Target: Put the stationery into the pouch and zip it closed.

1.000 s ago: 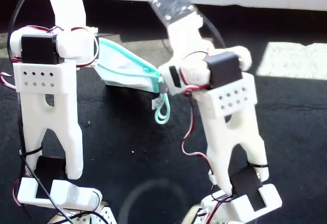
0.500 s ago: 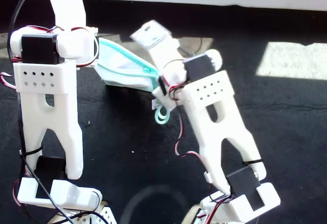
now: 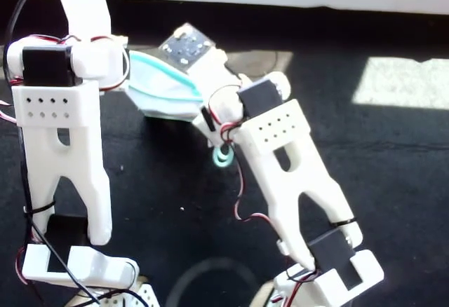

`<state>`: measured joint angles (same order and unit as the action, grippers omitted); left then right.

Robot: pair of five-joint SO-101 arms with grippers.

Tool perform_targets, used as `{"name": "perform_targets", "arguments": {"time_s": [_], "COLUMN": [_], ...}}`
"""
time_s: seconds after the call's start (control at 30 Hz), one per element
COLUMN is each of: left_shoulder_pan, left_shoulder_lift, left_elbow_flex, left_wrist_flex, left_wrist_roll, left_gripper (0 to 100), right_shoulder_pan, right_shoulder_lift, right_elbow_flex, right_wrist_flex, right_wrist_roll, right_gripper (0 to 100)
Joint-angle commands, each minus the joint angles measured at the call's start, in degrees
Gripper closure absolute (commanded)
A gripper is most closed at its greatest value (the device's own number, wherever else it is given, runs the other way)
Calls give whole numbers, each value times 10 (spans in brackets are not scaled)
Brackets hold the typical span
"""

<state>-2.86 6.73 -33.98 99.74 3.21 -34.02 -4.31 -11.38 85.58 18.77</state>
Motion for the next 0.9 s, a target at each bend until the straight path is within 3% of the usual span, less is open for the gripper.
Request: {"name": "perform_targets", "arguments": {"time_s": [0.0,0.53,0.87], "left_shoulder_pan": [-6,-6,-3], "left_shoulder_lift": [25,25,25], "left_elbow_flex": [5,5,5], "left_wrist_flex": [8,8,8], "left_wrist_roll": [2,2,2], "left_gripper": [992,992,992], "right_shoulder_pan": [15,21,-30], "right_shoulder_lift": [-9,-189,-190], "right_elbow_flex": [-4,-17,3], "right_wrist_flex": [-10,44,-109], "right_wrist_roll": [7,7,4], "right_gripper": [998,991,991]}}
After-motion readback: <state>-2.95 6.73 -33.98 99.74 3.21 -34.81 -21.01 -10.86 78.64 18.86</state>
